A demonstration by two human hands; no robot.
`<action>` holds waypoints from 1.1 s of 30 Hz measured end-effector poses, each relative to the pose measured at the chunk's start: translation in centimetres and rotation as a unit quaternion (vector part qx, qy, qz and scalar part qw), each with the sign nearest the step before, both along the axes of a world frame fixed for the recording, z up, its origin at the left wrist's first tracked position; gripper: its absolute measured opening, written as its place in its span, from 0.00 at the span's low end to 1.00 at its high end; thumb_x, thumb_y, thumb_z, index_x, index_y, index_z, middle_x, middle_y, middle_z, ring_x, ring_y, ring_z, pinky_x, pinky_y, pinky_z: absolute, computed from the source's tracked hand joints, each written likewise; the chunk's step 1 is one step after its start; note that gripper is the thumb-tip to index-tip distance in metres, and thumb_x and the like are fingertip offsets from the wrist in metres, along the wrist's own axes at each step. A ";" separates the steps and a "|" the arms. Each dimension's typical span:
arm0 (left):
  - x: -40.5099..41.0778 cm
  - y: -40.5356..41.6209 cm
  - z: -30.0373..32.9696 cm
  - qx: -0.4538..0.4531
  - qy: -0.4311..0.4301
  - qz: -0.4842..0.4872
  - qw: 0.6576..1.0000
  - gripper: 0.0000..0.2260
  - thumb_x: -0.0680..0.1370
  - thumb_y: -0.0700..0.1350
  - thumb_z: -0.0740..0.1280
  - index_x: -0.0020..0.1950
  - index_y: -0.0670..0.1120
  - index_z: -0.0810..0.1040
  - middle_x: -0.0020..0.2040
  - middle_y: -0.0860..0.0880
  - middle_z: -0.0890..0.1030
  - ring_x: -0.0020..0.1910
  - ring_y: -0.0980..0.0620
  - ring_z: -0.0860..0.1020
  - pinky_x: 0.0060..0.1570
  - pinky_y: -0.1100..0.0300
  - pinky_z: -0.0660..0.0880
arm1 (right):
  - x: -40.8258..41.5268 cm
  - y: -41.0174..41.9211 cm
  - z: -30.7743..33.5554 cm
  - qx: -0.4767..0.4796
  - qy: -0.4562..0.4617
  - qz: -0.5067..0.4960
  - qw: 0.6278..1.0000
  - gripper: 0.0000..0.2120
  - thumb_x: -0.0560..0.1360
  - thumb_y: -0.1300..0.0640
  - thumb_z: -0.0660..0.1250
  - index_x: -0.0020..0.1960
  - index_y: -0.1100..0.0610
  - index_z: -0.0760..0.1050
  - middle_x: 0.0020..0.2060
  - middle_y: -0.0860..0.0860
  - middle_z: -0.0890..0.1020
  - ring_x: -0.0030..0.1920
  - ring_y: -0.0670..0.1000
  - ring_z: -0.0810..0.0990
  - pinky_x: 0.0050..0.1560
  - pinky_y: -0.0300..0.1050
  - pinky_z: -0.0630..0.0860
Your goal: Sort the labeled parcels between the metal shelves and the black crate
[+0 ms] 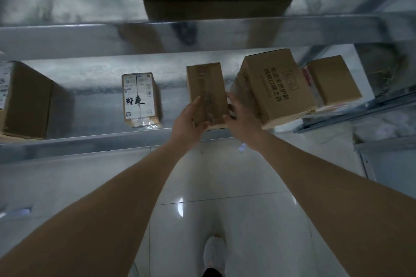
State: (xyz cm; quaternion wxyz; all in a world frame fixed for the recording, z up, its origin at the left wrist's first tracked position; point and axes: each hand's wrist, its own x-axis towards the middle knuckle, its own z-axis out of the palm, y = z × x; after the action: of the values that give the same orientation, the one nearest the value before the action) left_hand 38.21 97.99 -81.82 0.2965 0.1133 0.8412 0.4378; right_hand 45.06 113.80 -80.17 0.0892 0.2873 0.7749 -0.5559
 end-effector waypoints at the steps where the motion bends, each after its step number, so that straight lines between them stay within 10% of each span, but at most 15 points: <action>1: 0.0 0.1 0.1 0.005 -0.008 0.006 1.000 0.37 0.74 0.39 0.74 0.78 0.58 0.61 0.70 0.51 0.74 0.66 0.49 0.76 0.67 0.49 0.73 | 0.0 0.1 0.0 0.000 -0.001 0.000 1.000 0.32 0.81 0.71 0.61 0.80 0.47 0.62 0.70 0.51 0.76 0.72 0.49 0.72 0.71 0.49 0.74; 10: 1.1 -1.2 3.4 0.045 -0.065 0.044 0.996 0.48 0.72 0.36 0.75 0.79 0.63 0.49 0.70 0.53 0.68 0.65 0.46 0.74 0.61 0.44 0.77 | 1.8 -0.9 3.2 -0.003 -0.038 -0.012 0.999 0.39 0.76 0.66 0.74 0.80 0.50 0.60 0.65 0.54 0.79 0.64 0.55 0.80 0.66 0.60 0.78; 21: 5.1 -8.8 15.7 0.155 -0.163 0.099 0.969 0.27 0.75 0.37 0.72 0.70 0.49 0.67 0.62 0.48 0.76 0.53 0.49 0.80 0.36 0.64 0.80 | 6.1 -8.5 14.3 -0.094 -0.029 -0.099 0.990 0.27 0.74 0.67 0.74 0.70 0.55 0.72 0.65 0.50 0.79 0.65 0.52 0.79 0.62 0.51 0.80; 27: 7.8 -15.7 25.9 0.172 -0.198 0.095 0.960 0.18 0.78 0.45 0.71 0.65 0.54 0.69 0.59 0.48 0.76 0.55 0.49 0.78 0.59 0.46 0.75 | 9.6 -15.6 23.2 -0.117 0.000 -0.125 0.985 0.34 0.73 0.63 0.75 0.76 0.49 0.68 0.60 0.52 0.79 0.61 0.54 0.80 0.59 0.51 0.81; 33: 11.3 -21.3 37.3 0.174 -0.159 0.070 0.969 0.06 0.80 0.42 0.65 0.54 0.52 0.77 0.49 0.48 0.83 0.40 0.58 0.82 0.37 0.62 0.78 | 13.0 -22.3 33.5 -0.132 0.023 -0.162 0.978 0.26 0.74 0.50 0.77 0.69 0.51 0.74 0.56 0.50 0.83 0.54 0.47 0.82 0.52 0.43 0.79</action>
State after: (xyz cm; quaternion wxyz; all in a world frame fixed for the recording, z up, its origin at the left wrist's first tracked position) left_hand 49.49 76.70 -44.48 0.3709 0.0327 0.7001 0.6092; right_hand 58.05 91.51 -46.64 0.0171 0.3819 0.6395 -0.6670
